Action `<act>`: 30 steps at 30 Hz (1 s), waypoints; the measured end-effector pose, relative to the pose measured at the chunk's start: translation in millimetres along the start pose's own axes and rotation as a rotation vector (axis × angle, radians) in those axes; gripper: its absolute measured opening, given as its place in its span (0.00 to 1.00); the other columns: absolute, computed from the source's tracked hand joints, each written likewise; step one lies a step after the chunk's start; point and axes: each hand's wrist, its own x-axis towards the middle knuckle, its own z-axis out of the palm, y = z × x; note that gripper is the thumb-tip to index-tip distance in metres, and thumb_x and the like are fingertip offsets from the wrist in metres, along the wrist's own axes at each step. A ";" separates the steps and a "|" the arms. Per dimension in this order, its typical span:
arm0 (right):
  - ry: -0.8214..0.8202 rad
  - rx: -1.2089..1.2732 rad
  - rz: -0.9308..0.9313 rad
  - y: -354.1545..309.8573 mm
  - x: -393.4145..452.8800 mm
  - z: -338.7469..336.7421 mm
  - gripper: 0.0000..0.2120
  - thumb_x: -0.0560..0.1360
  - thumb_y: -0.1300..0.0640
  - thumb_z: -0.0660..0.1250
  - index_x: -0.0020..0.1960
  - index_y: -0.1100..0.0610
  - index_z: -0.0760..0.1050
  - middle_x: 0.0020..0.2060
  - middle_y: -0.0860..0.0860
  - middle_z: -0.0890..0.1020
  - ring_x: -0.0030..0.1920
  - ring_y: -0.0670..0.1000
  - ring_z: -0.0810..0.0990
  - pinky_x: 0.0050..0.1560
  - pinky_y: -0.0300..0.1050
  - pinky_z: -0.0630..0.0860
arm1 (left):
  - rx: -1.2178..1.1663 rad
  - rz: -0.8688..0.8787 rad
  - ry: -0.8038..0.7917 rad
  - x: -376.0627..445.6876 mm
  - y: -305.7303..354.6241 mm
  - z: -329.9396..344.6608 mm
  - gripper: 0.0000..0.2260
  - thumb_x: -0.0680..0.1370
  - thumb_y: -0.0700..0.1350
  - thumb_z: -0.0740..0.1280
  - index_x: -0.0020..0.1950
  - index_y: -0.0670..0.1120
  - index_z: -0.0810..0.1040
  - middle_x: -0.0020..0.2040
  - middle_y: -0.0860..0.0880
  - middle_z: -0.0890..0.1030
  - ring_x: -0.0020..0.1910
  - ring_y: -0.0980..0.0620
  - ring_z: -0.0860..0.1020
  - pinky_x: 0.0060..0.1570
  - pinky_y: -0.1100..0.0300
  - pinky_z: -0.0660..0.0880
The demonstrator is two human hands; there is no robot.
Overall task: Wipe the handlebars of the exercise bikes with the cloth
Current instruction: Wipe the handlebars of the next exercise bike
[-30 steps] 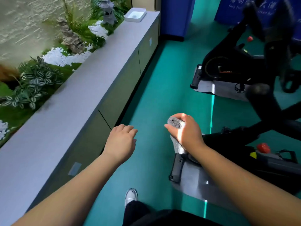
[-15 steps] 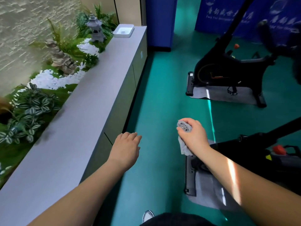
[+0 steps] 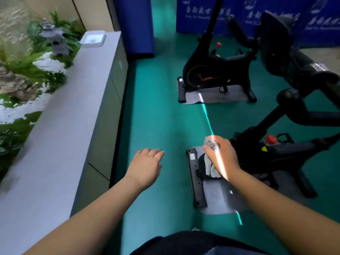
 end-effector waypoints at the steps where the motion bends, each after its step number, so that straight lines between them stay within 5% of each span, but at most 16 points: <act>1: 0.030 0.032 0.053 6.6 -7.5 -4.7 0.09 0.73 0.57 0.71 0.52 0.48 0.78 0.50 0.52 0.78 0.46 0.51 0.79 0.45 0.37 0.70 | 0.000 0.043 0.001 3.3 6.6 -0.8 0.22 0.81 0.51 0.57 0.75 0.49 0.62 0.73 0.50 0.68 0.69 0.46 0.66 0.68 0.53 0.60; 9: 0.401 0.046 0.292 27.2 -107.6 -40.0 0.10 0.75 0.51 0.69 0.56 0.45 0.77 0.49 0.48 0.73 0.40 0.38 0.72 0.35 0.28 0.64 | 0.068 0.501 -0.024 23.1 47.6 -5.8 0.22 0.75 0.47 0.65 0.69 0.48 0.72 0.65 0.48 0.77 0.60 0.43 0.75 0.63 0.50 0.68; 20: 0.931 0.138 0.682 56.4 -324.4 -49.7 0.10 0.74 0.54 0.70 0.55 0.47 0.77 0.50 0.50 0.75 0.46 0.47 0.75 0.49 0.38 0.68 | 0.135 1.124 -0.048 -41.6 165.2 7.6 0.23 0.80 0.53 0.56 0.75 0.50 0.62 0.71 0.51 0.69 0.68 0.46 0.67 0.68 0.53 0.60; 30: 1.298 0.136 0.913 86.5 -510.9 -78.7 0.09 0.74 0.54 0.70 0.54 0.48 0.77 0.49 0.51 0.77 0.46 0.47 0.76 0.50 0.39 0.70 | 0.116 1.528 -0.068 -150.4 323.4 7.2 0.21 0.75 0.50 0.67 0.68 0.49 0.73 0.64 0.50 0.77 0.61 0.45 0.75 0.62 0.50 0.68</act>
